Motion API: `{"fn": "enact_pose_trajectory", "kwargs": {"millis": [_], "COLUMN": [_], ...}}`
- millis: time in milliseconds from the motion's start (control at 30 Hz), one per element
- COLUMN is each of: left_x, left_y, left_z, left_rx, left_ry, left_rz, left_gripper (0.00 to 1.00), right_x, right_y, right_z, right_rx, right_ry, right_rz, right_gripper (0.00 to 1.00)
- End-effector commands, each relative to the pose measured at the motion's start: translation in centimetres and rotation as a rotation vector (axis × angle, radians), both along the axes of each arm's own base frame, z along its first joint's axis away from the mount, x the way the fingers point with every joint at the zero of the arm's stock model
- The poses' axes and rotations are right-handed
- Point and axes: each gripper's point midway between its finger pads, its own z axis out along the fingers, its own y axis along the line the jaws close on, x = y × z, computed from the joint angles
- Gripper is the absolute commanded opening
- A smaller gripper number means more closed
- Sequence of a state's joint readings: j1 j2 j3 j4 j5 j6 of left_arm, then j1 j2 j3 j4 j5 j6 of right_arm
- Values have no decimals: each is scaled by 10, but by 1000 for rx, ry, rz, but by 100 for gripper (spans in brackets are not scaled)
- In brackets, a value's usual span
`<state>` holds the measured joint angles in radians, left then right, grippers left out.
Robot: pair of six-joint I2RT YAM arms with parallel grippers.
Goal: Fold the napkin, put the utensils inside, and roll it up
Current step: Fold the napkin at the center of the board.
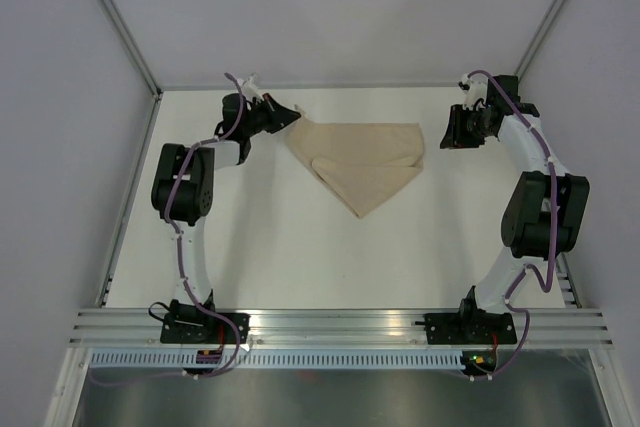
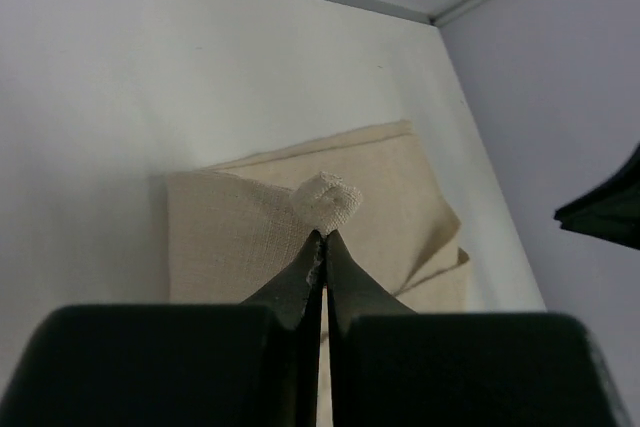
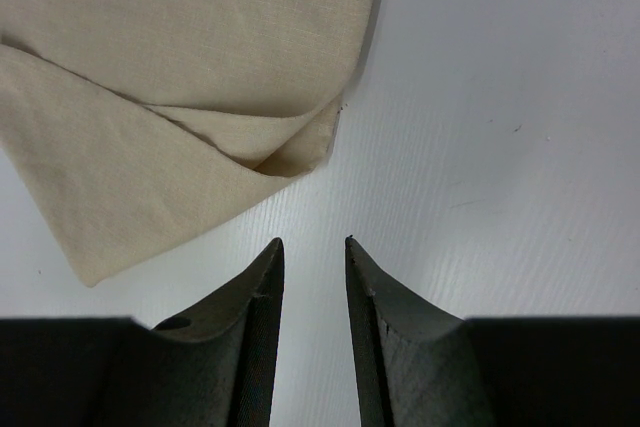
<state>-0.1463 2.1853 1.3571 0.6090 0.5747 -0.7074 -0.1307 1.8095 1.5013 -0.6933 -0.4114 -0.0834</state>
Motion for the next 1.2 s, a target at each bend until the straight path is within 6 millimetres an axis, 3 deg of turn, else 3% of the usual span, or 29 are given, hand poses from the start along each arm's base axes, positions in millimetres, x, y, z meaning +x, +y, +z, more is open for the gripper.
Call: {"fn": "enact_pose_trajectory", "kwargs": {"millis": [0,133,533,800,1167], "left_x": [-34,-61,-136,-166,-195], "left_y": [-47,-77,-133,-154,-162], "left_z": [68,69,52,33,2], "left_rx": [-33,-39,31,126,227], "left_ry": [-243,-268,-281,-269,-202], "left_rz": [-255,-406,-702,-786,-840], "left_gripper": [2,2,2,2,2], "right_x": [5,3,1,-1,-3], "right_y": [4,5,11,12,16], "right_z": [11,12,16,19,21], "right_rx": [5,5,10,8,7], "right_ry": [-40,-42,-46,-52,-56], "right_rz": [16,17,28,31,36], "right_gripper": [37,37,37,37,37]}}
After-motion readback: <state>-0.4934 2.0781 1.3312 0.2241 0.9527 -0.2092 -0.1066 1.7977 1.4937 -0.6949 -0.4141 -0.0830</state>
